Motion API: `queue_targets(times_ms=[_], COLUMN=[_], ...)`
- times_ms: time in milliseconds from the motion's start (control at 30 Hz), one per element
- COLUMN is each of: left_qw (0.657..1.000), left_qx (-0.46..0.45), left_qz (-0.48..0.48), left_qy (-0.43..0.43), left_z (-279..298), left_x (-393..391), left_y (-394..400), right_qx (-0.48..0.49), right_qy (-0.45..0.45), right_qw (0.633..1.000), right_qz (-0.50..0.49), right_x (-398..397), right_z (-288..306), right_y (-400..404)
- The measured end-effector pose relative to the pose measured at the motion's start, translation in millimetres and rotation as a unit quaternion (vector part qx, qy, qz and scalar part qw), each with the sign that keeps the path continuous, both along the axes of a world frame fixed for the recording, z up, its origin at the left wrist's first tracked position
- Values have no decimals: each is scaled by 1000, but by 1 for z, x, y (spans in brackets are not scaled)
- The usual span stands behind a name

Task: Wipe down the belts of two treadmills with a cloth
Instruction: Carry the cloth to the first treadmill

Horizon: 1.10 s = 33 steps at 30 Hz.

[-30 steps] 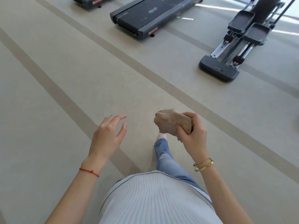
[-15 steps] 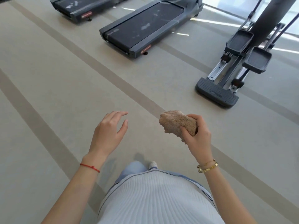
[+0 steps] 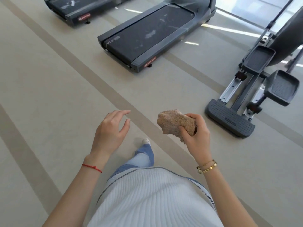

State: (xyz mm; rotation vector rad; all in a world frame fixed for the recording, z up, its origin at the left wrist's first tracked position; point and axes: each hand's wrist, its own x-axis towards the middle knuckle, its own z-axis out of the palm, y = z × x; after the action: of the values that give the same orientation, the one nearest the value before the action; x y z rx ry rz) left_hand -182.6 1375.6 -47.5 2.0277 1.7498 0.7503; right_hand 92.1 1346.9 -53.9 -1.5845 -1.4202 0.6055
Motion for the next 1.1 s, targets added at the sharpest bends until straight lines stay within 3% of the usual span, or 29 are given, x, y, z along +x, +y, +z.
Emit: queue_targets(times_ms=[233, 500, 1100], left_qw=[1000, 999, 986], left_qx=[16, -16, -12], left_qz=[5, 14, 164], left_qy=[19, 28, 9], left_z=[19, 20, 19], left_x=[-7, -7, 42], left_y=[184, 338, 724], right_qx=[3, -1, 15], right_qy=[6, 1, -66], right_qw=[1000, 1000, 985], right_qz=[8, 17, 158], right_x=[-10, -10, 35], right_z=[16, 20, 21], right_y=[188, 357, 822])
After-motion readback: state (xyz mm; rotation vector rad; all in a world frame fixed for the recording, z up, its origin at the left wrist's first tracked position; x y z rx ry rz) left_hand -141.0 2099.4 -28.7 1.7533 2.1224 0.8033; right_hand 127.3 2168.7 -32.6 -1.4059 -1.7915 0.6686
